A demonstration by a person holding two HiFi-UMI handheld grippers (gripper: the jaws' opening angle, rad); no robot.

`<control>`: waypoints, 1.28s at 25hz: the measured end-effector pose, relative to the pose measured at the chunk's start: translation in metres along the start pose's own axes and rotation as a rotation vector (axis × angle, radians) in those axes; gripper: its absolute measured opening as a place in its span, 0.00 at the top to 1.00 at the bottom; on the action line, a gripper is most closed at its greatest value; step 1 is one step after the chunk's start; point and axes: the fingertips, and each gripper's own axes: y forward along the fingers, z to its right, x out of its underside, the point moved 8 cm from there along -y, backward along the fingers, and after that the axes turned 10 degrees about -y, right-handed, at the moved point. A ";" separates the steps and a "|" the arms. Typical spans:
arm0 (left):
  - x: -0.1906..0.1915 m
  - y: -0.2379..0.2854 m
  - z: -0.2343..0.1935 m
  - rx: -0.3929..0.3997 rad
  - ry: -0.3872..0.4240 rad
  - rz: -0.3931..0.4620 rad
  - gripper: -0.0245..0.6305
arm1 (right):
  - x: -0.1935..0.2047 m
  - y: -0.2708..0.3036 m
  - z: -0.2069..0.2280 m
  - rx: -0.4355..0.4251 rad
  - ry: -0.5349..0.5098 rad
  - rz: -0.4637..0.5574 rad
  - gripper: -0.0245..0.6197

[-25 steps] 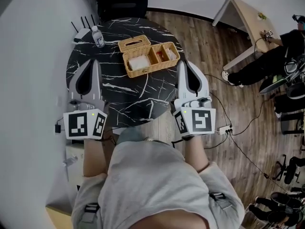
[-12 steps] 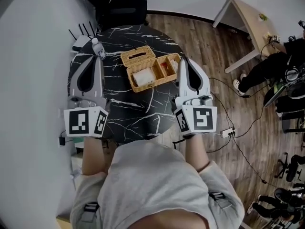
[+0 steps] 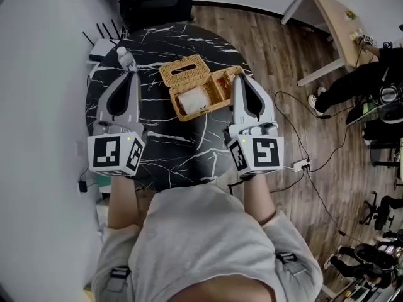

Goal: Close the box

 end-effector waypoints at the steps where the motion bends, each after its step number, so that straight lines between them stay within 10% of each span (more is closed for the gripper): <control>1: 0.004 0.004 -0.003 0.002 -0.007 -0.016 0.87 | 0.003 0.003 -0.001 0.000 0.002 -0.010 0.95; 32: 0.169 0.103 -0.063 0.081 -0.331 -0.578 0.75 | 0.062 0.042 -0.020 -0.033 -0.003 -0.194 0.95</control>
